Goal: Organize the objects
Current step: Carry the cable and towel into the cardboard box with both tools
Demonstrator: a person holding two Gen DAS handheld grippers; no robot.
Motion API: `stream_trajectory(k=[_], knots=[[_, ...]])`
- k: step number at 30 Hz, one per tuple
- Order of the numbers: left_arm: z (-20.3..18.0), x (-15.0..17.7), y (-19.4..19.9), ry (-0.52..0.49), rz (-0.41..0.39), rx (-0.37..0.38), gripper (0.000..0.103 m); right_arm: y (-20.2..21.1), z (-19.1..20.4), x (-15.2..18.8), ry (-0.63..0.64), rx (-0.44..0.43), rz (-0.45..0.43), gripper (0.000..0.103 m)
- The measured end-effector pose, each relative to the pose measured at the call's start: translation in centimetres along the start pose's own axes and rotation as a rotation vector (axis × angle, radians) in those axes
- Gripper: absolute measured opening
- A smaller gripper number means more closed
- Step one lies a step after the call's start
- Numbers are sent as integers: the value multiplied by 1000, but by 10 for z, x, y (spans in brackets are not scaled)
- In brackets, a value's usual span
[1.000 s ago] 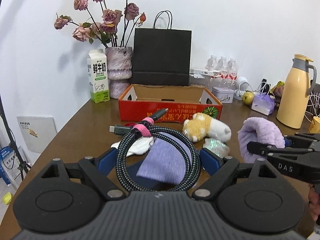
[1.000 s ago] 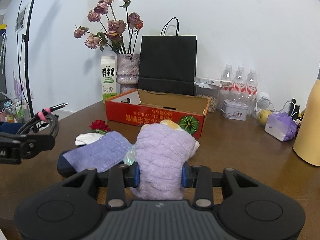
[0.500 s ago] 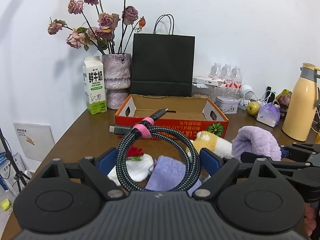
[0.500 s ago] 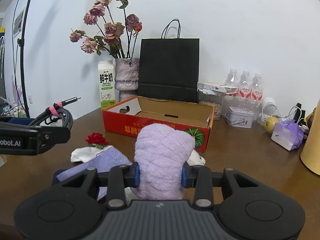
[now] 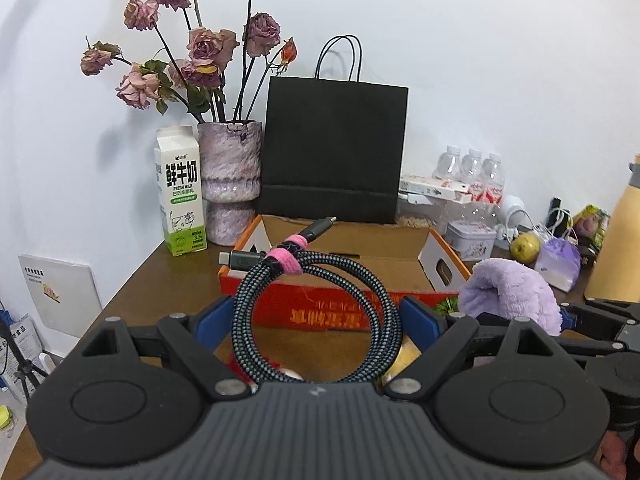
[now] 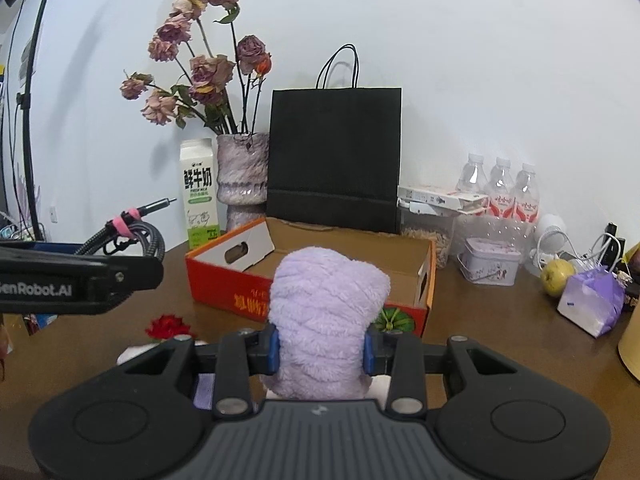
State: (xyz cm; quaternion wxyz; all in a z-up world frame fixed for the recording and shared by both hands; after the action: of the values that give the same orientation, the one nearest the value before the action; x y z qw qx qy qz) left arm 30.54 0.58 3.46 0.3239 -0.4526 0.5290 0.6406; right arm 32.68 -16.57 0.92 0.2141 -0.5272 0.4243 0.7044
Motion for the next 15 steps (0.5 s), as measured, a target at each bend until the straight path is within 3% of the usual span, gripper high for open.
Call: stream_trajectory(k=[15], knots=[[-23, -36, -76, 46, -21, -28, 89, -69, -35, -42, -18, 2, -32, 35]])
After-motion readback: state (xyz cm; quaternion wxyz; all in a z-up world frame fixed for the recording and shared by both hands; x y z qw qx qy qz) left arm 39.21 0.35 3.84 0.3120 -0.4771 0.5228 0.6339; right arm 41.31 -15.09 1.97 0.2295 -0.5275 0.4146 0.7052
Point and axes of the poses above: each gripper's, at about its wrist camera, not at the fingertips, and y roughly against the way its jaws point, z to its left, x to its underside, the point moved 4 cm from there along -y, roughly the way its jaws point, and after that the axes turned 13 degrees about -x, right-handed, at the moved point
